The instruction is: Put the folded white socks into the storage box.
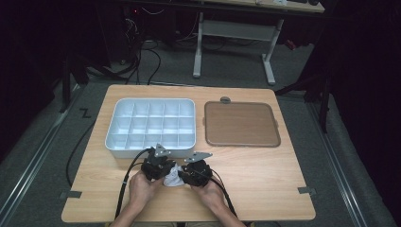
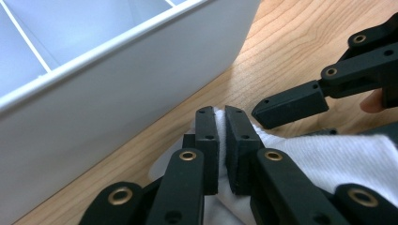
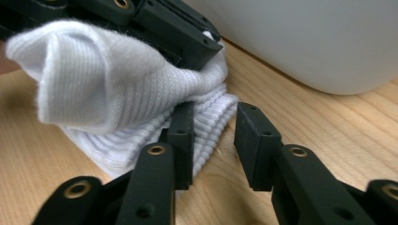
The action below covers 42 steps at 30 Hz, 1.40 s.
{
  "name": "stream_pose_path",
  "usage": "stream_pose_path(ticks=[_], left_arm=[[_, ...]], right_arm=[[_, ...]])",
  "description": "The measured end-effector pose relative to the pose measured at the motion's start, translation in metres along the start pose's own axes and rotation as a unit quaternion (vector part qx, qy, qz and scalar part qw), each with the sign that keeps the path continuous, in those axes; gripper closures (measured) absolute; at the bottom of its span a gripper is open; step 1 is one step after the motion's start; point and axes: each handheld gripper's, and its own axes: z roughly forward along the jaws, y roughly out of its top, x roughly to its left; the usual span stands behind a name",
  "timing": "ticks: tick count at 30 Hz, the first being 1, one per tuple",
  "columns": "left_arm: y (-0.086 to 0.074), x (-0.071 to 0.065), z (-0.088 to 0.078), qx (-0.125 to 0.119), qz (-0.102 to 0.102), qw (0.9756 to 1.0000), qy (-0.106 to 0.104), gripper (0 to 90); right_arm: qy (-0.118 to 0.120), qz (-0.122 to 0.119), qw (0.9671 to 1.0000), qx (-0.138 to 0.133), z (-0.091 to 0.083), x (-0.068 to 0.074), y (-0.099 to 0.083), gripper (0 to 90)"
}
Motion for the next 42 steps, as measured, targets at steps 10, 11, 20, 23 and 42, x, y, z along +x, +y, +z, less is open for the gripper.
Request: stream_pose_path(ticks=[10, 11, 20, 23, 42], left_arm=[[0.010, -0.009, 0.000, 0.015, -0.024, 0.9996, -0.008, 79.5], [0.011, -0.009, 0.000, 0.015, -0.030, 0.9994, -0.011, 77.2], [0.013, -0.016, -0.007, 0.011, -0.042, 0.9985, -0.032, 61.3], [0.014, -0.018, -0.010, 0.008, -0.049, 0.9980, -0.041, 58.3], [0.026, -0.016, -0.041, -0.017, -0.055, 0.9962, -0.065, 49.7]], right_arm=[[-0.020, 0.014, 0.9992, -0.032, -0.031, -0.001, 0.001, 62.4], [-0.023, 0.010, 0.9991, -0.034, -0.037, 0.000, -0.001, 62.4], [-0.012, 0.007, 0.9986, -0.050, -0.057, 0.005, -0.012, 62.9], [-0.005, 0.008, 0.9984, -0.056, -0.060, 0.007, -0.014, 62.5], [-0.001, 0.008, 0.9985, -0.053, -0.064, 0.006, -0.021, 70.3]])
